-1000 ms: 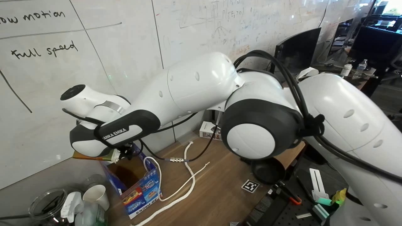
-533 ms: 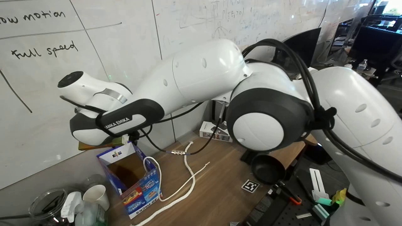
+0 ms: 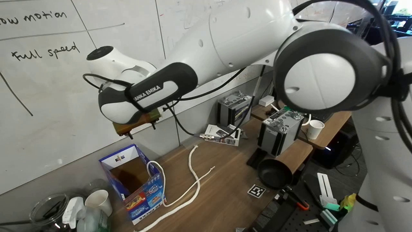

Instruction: Put the string in the blue box

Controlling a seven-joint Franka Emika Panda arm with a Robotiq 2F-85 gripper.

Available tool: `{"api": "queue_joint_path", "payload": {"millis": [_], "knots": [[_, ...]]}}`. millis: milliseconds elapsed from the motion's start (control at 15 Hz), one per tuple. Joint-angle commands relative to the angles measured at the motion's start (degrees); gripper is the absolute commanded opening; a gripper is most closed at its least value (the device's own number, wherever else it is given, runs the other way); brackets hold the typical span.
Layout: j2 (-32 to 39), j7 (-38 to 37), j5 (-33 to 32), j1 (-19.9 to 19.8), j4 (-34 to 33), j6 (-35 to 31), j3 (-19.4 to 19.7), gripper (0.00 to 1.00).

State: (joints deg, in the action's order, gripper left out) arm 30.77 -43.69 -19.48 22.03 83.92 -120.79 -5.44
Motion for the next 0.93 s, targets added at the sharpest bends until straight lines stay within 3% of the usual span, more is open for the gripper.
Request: {"api": "queue_joint_path", "payload": {"millis": [0,400,600,867], "knots": [[-10.16,13.31,2.83,-4.07,13.78,-6.37,-1.35,1.0],[-14.94,29.58,6.94,-8.94,32.46,-24.85,-1.91,1.0],[-14.28,42.08,12.95,-12.36,43.18,-35.81,-4.67,1.0],[-10.27,58.52,19.58,-17.51,50.38,-43.47,-11.33,1.0]]}}
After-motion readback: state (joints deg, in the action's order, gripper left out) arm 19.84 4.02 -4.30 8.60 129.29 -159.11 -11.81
